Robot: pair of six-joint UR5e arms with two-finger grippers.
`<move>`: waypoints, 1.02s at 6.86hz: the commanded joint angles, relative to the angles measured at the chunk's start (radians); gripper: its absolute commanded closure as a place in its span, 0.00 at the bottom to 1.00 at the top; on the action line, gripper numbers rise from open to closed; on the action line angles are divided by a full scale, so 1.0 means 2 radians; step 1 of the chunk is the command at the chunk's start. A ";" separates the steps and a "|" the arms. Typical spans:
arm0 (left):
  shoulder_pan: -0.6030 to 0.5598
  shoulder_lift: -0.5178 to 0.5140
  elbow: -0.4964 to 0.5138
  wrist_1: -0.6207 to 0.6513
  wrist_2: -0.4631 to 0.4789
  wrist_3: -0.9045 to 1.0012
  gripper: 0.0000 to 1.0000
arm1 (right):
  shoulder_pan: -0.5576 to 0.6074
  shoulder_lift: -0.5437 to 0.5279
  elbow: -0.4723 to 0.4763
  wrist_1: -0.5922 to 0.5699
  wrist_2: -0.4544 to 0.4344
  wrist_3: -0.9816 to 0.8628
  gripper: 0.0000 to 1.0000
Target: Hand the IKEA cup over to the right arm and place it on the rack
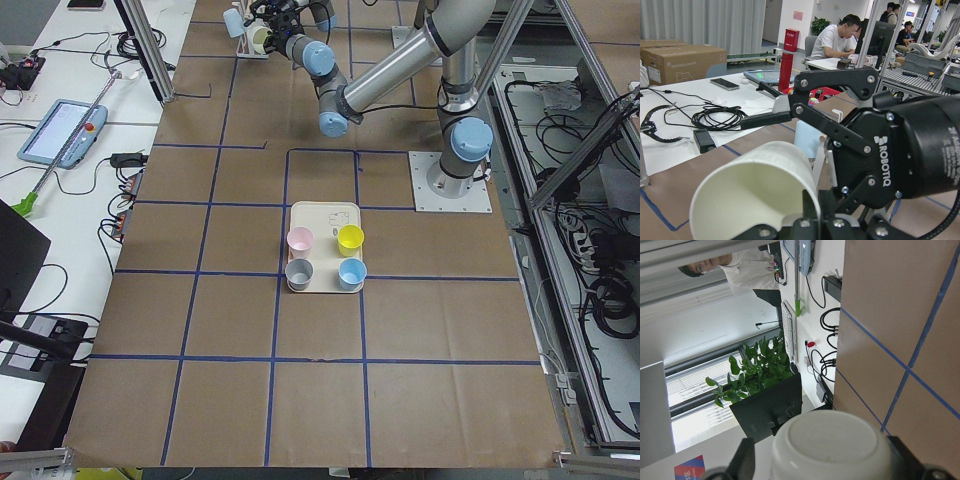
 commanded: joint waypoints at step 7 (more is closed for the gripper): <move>0.001 0.000 0.001 0.011 0.000 -0.035 0.17 | 0.000 0.000 0.001 0.000 0.006 -0.002 0.69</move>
